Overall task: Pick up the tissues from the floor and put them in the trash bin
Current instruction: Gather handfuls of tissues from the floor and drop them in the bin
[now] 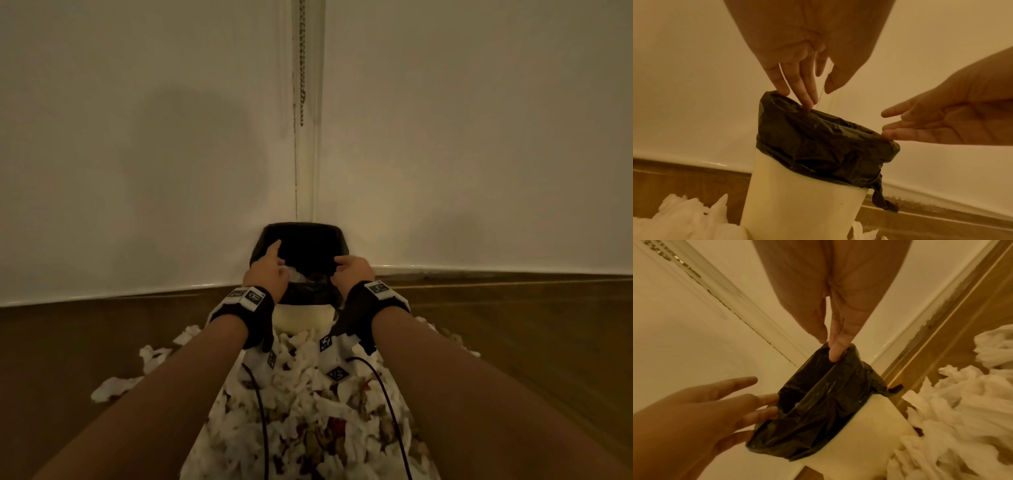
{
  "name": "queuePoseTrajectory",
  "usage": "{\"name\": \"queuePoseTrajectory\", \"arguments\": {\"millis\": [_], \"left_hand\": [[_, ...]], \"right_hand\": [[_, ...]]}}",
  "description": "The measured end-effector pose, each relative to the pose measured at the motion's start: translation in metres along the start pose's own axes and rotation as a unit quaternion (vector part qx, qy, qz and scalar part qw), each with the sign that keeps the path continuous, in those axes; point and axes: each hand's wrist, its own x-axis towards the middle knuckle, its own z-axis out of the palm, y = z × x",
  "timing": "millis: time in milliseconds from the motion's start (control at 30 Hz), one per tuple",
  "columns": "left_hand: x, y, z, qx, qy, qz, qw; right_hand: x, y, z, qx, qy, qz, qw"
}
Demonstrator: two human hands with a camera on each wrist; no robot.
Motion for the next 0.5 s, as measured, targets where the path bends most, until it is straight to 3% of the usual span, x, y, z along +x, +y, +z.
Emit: {"name": "queuePoseTrajectory", "arguments": {"millis": [100, 167, 367, 500], "left_hand": [[-0.004, -0.002, 0.001, 0.002, 0.054, 0.021, 0.998], [-0.01, -0.001, 0.001, 0.029, 0.055, 0.04, 0.997], [-0.037, -0.022, 0.01, 0.092, -0.059, 0.035, 0.993], [-0.061, -0.048, 0.032, 0.171, -0.173, 0.032, 0.969]], "right_hand": [[-0.004, 0.007, -0.002, 0.03, 0.014, -0.009, 0.999], [-0.01, 0.008, -0.002, 0.036, 0.009, -0.019, 0.999], [-0.027, 0.011, 0.007, -0.076, -0.026, -0.044, 0.996], [-0.03, 0.028, 0.015, -0.149, -0.083, -0.029, 0.985]]}}
